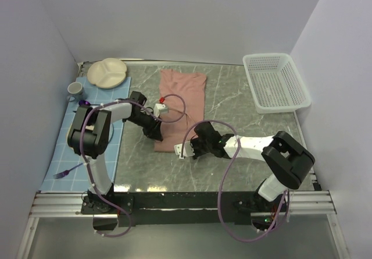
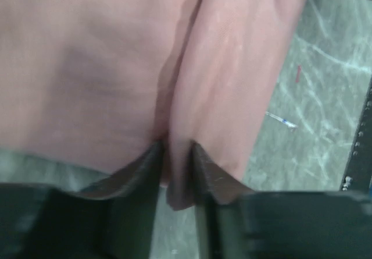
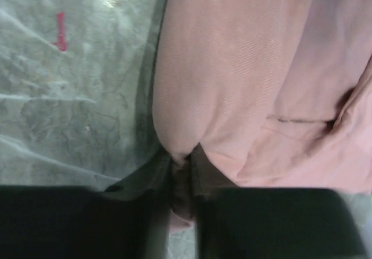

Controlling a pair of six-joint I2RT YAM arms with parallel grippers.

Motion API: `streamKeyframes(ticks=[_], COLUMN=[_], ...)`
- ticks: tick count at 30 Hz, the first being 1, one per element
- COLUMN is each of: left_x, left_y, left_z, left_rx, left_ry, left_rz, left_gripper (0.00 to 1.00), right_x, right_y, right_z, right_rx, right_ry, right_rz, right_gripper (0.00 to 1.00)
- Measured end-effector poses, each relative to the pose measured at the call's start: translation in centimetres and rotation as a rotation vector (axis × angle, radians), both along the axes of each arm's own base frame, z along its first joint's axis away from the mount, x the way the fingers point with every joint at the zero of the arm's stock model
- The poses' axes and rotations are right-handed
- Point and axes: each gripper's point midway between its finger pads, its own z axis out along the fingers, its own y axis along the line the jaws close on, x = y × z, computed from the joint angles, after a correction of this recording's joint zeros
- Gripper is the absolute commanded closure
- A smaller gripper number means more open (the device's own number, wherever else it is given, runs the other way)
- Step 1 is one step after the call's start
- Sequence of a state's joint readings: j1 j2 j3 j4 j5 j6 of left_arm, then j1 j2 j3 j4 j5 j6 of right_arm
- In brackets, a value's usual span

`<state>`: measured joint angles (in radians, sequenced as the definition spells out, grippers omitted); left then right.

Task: Roll the t-shirts
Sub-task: Roll the T-shirt to the center of the board.

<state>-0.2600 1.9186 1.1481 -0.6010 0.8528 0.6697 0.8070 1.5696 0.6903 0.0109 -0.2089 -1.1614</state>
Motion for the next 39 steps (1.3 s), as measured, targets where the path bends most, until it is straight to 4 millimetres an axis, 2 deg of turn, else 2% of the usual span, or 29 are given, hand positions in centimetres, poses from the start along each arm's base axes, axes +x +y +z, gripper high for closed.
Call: streamKeyframes(ticks=[5, 7, 8, 11, 13, 14, 16, 19, 21, 23, 29, 33, 36, 39], left_x=[0.4, 0.5, 0.4, -0.7, -2.1, -3.1, -5.1, -7.3, -7.8, -7.7, -6.1, -6.0, -6.1, -5.7], left_y=[2.8, 3.9, 4.1, 3.3, 2.1, 1.6, 0.8, 1.4, 2.1, 2.5, 1.3, 0.5, 0.2, -0.2], left_z=[2.0, 4.1, 5.5, 10.1, 11.6, 11.6, 10.3, 6.1, 4.0, 2.8, 2.5, 1.6, 0.8, 0.7], left_rx=[0.014, 0.008, 0.000, -0.051, -0.081, -0.087, -0.084, -0.029, 0.014, 0.043, 0.046, 0.055, 0.068, 0.072], left_ry=[-0.147, -0.246, -0.304, -0.511, -0.616, -0.657, -0.711, -0.728, -0.727, -0.731, -0.826, -0.863, -0.876, -0.892], left_rz=[0.128, 0.188, 0.207, 0.200, 0.141, 0.106, 0.038, -0.028, -0.044, -0.057, -0.096, -0.139, -0.166, -0.178], left_gripper=[0.39, 0.29, 0.29, 0.29, 0.28, 0.28, 0.28, 0.28, 0.28, 0.29, 0.31, 0.34, 0.40, 0.53], right_x=[0.1, 0.1, 0.0, 0.1, 0.2, 0.2, 0.3, 0.3, 0.3, 0.3, 0.4, 0.5, 0.5, 0.5], right_y=[0.0, 0.0, 0.0, -0.1, -0.1, -0.1, -0.1, 0.0, -0.1, -0.1, 0.1, 0.1, 0.1, 0.1], right_z=[0.2, 0.2, 0.2, 0.2, 0.3, 0.4, 0.3, 0.3, 0.3, 0.3, 0.4, 0.3, 0.4, 0.4], right_rx=[0.005, 0.007, 0.007, 0.010, 0.010, 0.010, 0.010, 0.012, 0.012, 0.013, 0.012, 0.008, 0.008, 0.008], right_ry=[-0.005, -0.001, 0.001, 0.009, 0.017, 0.021, 0.029, 0.038, 0.040, 0.042, 0.057, 0.064, 0.071, 0.079], right_rz=[-0.009, -0.016, -0.020, -0.038, -0.055, -0.063, -0.075, -0.089, -0.093, -0.097, -0.112, -0.118, -0.127, -0.135], right_gripper=[0.86, 0.86, 0.86, 0.86, 0.86, 0.85, 0.85, 0.86, 0.86, 0.85, 0.86, 0.86, 0.86, 0.86])
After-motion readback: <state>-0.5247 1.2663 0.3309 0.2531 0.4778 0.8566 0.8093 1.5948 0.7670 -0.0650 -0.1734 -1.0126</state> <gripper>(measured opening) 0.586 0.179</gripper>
